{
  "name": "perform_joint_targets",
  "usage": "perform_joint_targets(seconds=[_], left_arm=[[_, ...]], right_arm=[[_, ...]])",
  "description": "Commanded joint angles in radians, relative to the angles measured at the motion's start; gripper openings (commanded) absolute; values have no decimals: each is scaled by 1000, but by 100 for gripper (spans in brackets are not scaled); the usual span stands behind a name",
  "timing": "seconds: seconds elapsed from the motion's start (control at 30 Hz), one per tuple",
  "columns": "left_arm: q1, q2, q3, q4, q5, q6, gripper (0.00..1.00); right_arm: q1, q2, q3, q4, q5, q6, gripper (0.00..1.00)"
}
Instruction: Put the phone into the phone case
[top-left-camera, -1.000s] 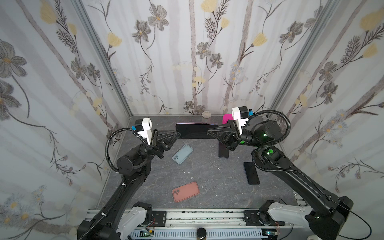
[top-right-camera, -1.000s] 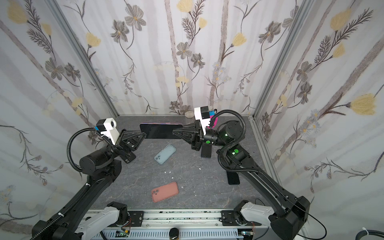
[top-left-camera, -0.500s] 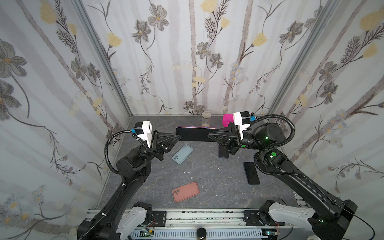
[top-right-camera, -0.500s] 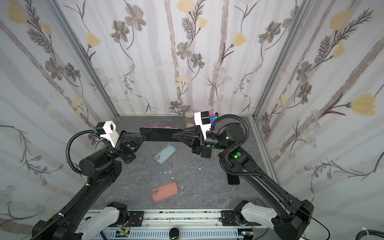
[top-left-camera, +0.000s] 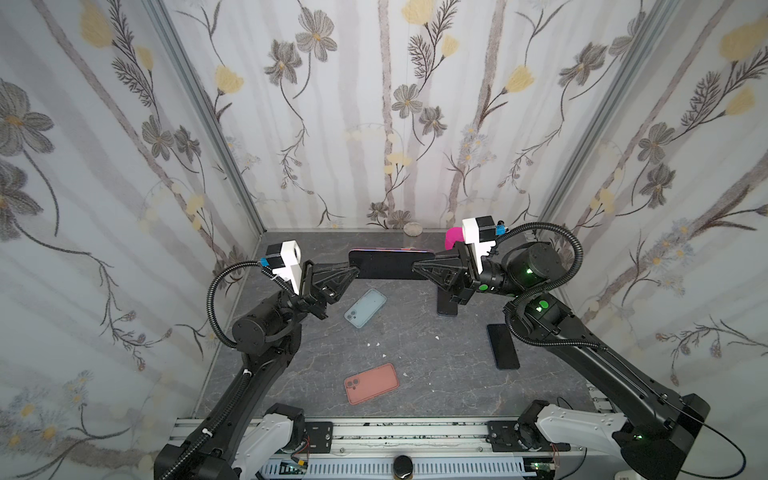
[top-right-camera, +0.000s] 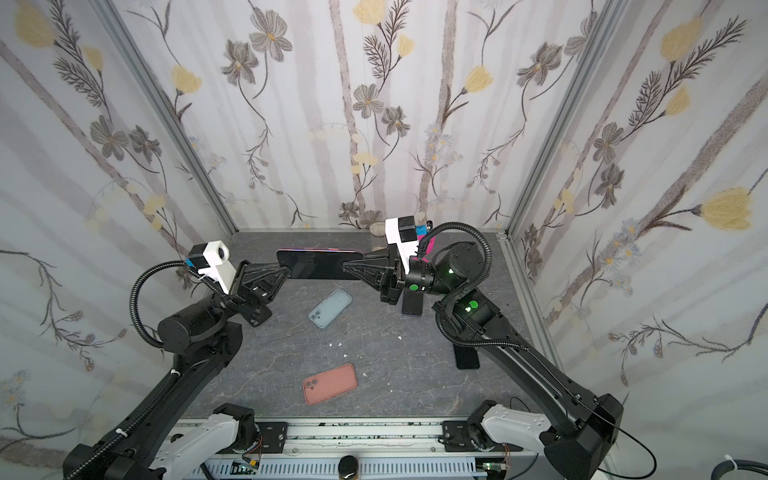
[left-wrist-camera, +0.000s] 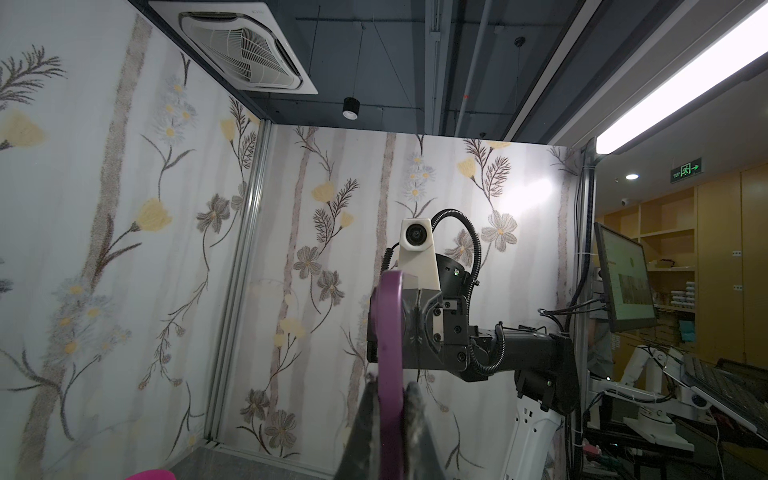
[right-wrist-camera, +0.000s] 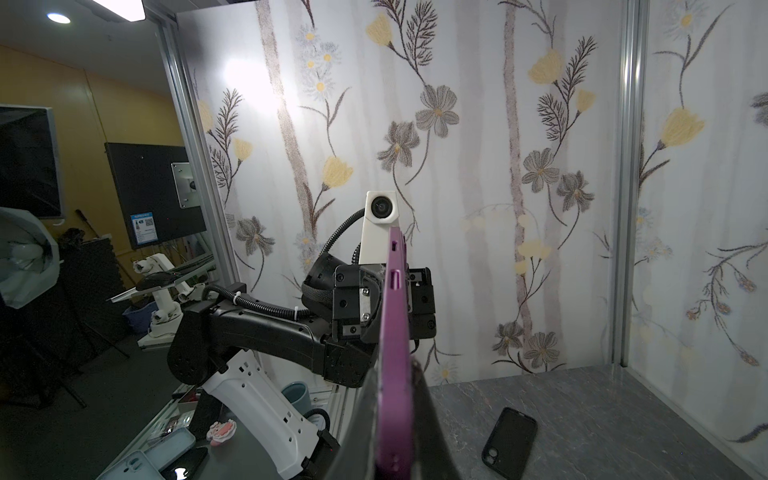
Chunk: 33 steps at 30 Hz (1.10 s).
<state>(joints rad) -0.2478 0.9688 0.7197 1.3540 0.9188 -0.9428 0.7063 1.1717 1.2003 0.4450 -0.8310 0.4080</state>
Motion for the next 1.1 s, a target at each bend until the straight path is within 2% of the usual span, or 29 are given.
perform_joint_targets(seconds=[0.0, 0.3, 0.63, 0.67, 0.8, 1.07], left_arm=[[-1, -1, 0, -8, -21, 11, 0], [-1, -14, -4, -55, -36, 53, 0], [-1, -33, -14, -79, -70, 94, 0], [2, -36, -16, -78, -74, 97, 7], [13, -52, -27, -89, -113, 120, 58], [67, -120, -34, -241, -276, 215, 67]], right_arm=[[3, 8, 2, 25, -20, 21, 0], [1, -8, -23, 59, -25, 6, 0], [-1, -70, -74, 90, 26, -22, 0], [-2, -70, -73, 87, 28, -15, 0], [-4, -73, -70, 82, 41, 2, 0], [-26, -90, -82, 78, 104, 34, 0]])
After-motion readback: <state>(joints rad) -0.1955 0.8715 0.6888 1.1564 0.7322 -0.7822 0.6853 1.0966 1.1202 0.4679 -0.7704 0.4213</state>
